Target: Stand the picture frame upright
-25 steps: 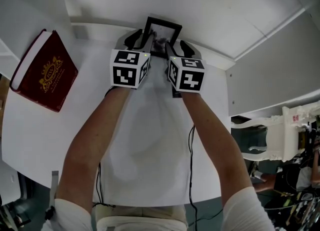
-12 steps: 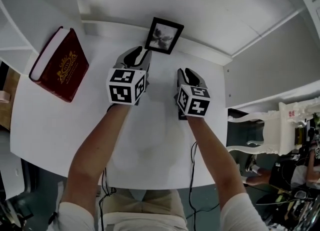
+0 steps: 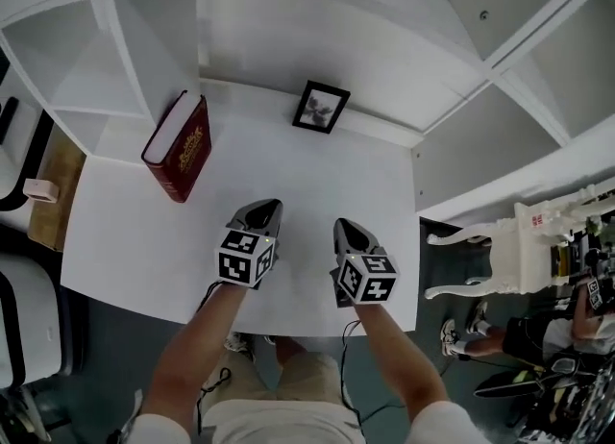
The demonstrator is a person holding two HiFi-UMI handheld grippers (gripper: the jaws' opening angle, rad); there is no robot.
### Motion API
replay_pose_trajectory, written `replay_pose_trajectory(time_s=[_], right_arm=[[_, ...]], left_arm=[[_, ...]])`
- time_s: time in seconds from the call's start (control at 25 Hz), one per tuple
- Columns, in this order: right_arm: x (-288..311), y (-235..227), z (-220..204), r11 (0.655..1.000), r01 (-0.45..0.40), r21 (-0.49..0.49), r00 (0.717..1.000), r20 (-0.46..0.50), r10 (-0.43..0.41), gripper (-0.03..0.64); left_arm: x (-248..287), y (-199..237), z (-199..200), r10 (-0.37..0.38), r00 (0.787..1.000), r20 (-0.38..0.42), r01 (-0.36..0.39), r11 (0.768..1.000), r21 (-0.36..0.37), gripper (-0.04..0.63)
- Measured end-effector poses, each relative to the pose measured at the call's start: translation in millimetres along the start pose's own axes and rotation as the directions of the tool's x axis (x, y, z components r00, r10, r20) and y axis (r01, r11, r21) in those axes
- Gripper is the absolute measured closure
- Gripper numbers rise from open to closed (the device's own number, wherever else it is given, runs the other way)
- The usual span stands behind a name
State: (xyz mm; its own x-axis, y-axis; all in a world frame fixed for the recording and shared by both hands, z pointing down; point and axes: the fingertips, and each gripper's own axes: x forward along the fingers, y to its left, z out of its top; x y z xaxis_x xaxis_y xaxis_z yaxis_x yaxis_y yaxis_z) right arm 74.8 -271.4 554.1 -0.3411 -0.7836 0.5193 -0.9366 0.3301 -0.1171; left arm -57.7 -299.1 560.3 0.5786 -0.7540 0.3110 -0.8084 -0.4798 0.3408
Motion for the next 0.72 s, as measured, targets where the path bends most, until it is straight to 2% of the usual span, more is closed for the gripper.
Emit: replay_pose_trajectory(time_s=[0.16,0.36,0.52,0.6,0.72], right_arm=[[-42.5,30.8,-18.8,0.996,-0.023,0.081,0.999,-0.023,0.025,0.607],[-86.6,55.8,-14.7,0.988,-0.031,0.15,0.999,0.025,0.027,0.607],[-113.3,66.1,-6.1,0.99,-0.03,0.141,0.999,0.042,0.024,0.607],[-124.7,64.3,-1.8,0.992,-0.02,0.126,0.999,0.053,0.014,0.607],[-140.9,56.1,6.3,0.987,-0.019,0.157,0.996,0.086,0.006,0.607]], left_arm=[[-53.9,-21.3,-5.0,-0.002,1.0,-0.008,0.002,0.999,0.045,0.577],[-110.2,-34.9,-14.1,0.006,1.0,-0.014,-0.005,0.997,0.083,0.577],[-139.0,-39.2,-14.4,0.036,0.999,-0.002,-0.036,0.998,0.06,0.577],[-145.4,-44.9,-8.4,0.039,0.999,0.008,-0.039,0.997,0.07,0.577],[-153.7,-52.0,9.4,0.044,0.998,0.035,-0.047,0.995,0.092,0.577]])
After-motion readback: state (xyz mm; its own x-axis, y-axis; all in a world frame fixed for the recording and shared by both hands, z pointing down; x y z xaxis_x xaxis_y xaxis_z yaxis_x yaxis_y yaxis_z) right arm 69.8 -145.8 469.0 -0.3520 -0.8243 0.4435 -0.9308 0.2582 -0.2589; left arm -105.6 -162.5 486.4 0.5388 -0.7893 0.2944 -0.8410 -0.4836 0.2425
